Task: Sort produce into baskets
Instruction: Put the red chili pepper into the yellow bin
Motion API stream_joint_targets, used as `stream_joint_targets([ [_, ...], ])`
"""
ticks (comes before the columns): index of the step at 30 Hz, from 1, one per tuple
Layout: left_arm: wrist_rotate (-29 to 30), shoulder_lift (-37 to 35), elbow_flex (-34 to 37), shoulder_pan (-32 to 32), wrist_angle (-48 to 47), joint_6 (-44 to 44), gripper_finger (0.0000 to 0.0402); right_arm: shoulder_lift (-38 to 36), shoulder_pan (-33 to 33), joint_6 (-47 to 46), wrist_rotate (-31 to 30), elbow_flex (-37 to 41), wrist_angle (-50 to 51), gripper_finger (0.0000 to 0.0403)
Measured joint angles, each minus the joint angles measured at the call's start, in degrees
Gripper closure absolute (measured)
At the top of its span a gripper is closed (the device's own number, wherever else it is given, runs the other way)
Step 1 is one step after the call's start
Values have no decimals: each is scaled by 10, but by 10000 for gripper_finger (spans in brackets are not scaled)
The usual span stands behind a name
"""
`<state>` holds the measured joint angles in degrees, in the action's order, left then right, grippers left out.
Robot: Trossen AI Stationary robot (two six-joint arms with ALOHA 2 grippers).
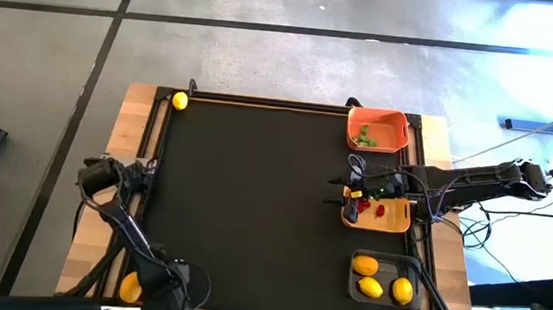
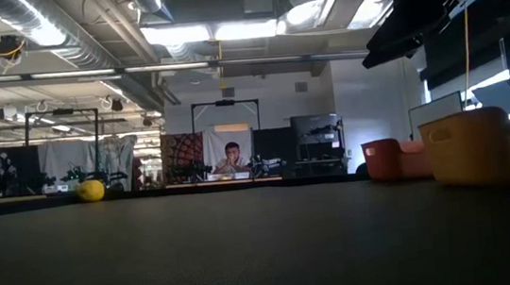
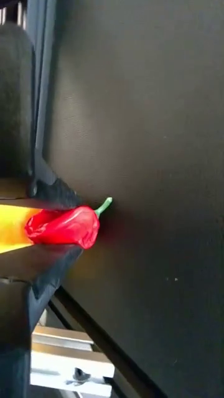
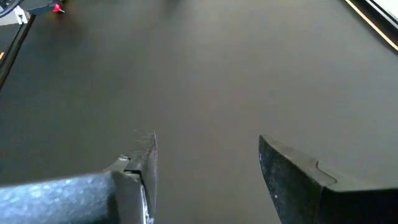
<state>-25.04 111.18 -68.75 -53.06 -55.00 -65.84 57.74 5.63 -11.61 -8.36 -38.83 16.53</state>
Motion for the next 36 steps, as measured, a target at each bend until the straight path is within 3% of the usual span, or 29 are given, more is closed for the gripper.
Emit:
stream_joint_targets([
  [5, 2, -1, -5, 23, -4, 51, 331, 0, 0, -4, 0, 0, 0, 192],
  [12, 32, -1, -52, 73, -22, 161, 327, 0, 0, -21, 52, 0, 0, 192],
  [19, 139, -45, -74, 128, -30, 263, 326, 0, 16, -38, 74, 0, -2, 192],
  [29, 346, -140, -75, 214, -1, 413, 326, 5, 80, -78, 24, 0, -27, 192],
  [36, 393, -152, -75, 276, 78, 562, 325, 27, 100, -94, 8, 0, -67, 192],
])
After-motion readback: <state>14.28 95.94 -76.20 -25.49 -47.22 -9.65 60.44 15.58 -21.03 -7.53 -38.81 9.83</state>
